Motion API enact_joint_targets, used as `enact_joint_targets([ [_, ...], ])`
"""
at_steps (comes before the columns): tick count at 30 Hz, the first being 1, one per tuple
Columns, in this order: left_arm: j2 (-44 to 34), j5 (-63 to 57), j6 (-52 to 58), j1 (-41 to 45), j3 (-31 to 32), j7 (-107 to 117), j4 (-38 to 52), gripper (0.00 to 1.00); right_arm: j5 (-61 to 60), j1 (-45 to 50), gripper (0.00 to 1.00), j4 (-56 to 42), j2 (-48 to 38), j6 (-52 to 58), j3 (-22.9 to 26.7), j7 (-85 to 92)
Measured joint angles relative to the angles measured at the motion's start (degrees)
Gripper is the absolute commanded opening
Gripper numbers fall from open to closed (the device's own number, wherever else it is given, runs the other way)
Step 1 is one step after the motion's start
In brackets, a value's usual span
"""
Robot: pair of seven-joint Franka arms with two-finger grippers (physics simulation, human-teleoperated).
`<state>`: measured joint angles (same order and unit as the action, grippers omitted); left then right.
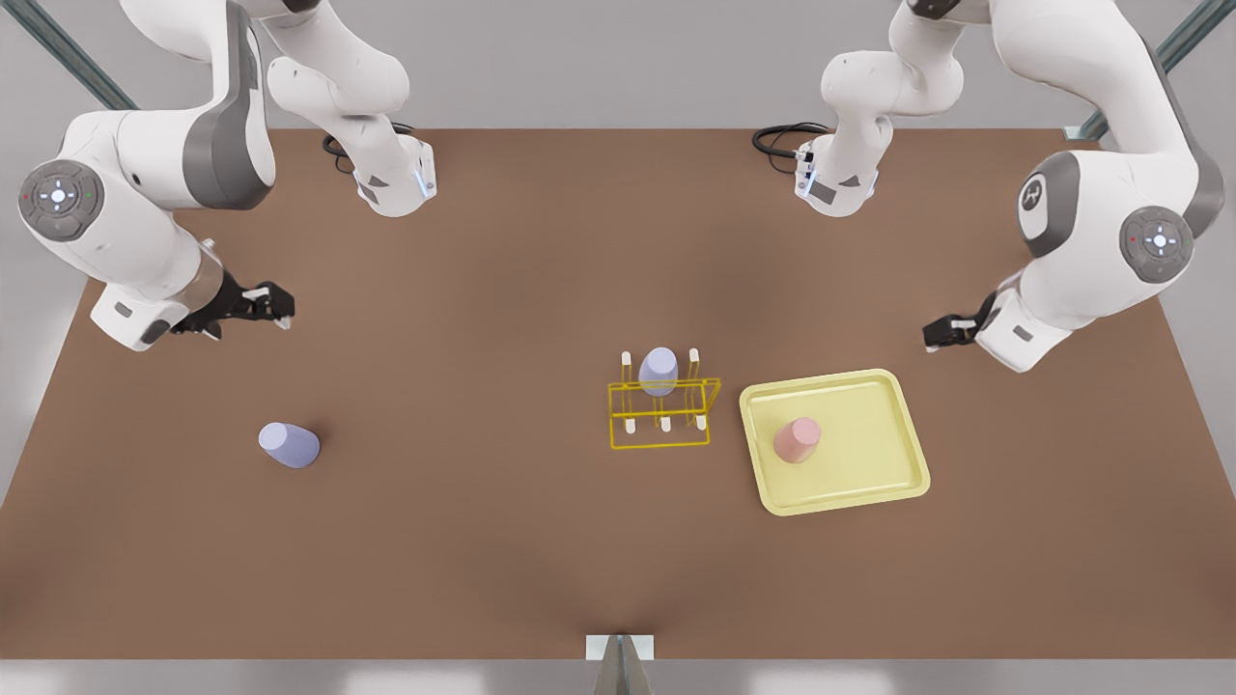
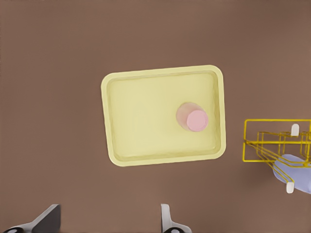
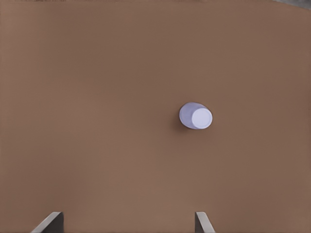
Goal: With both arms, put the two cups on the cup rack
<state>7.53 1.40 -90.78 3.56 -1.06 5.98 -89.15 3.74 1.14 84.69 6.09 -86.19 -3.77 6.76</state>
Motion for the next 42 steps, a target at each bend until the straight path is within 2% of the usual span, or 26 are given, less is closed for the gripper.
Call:
enact_joint_targets([
  [3, 0.73, 0.18, -1.28, 0.11, 0.03, 0.65, 0.04, 1.00, -0.04, -0.09, 1.00, 0.28, -0.07, -0.98, 0.00, 0.54],
  [6, 6.86, 0.14, -2.79, -0.37, 3.44, 1.28, 0.18, 1.00, 0.06, -0.27, 1.00, 0.45, 0.52, -1.65, 0.00, 1.00],
  [11, 18.19, 0.07, -11.47, 4.76, 5.52, 2.17, -0.44, 1.00, 0.97, -3.26, 1.00, -1.06, 12.91, -7.16, 0.15, 1.58],
  [16, 20.79, -0.08, -24.02, 6.82, 5.46, 3.20, -7.03, 1.00, 0.75, -8.72, 1.00, -3.05, 21.51, -14.95, 0.18, 1.90],
  [22, 25.23, -0.08, -30.96, 7.51, 5.20, 4.17, -8.24, 1.00, 0.21, -9.93, 1.00, -2.98, 27.40, -22.87, 0.16, 2.18],
  [34, 29.65, -0.08, -35.14, 7.33, 4.70, 5.34, -8.33, 1.00, 0.12, -12.07, 1.00, 9.12, 26.17, -34.63, 0.17, 2.75],
  [35, 29.75, -0.09, -35.26, 7.38, 4.67, 5.42, -8.34, 0.95, 0.12, -12.19, 1.00, 9.96, 26.12, -35.31, 0.17, 2.79],
  [42, 30.37, -0.15, -35.71, 7.63, 4.24, 5.80, -8.12, 0.95, 0.27, -13.55, 1.00, 13.77, 26.88, -39.35, 0.17, 3.05],
])
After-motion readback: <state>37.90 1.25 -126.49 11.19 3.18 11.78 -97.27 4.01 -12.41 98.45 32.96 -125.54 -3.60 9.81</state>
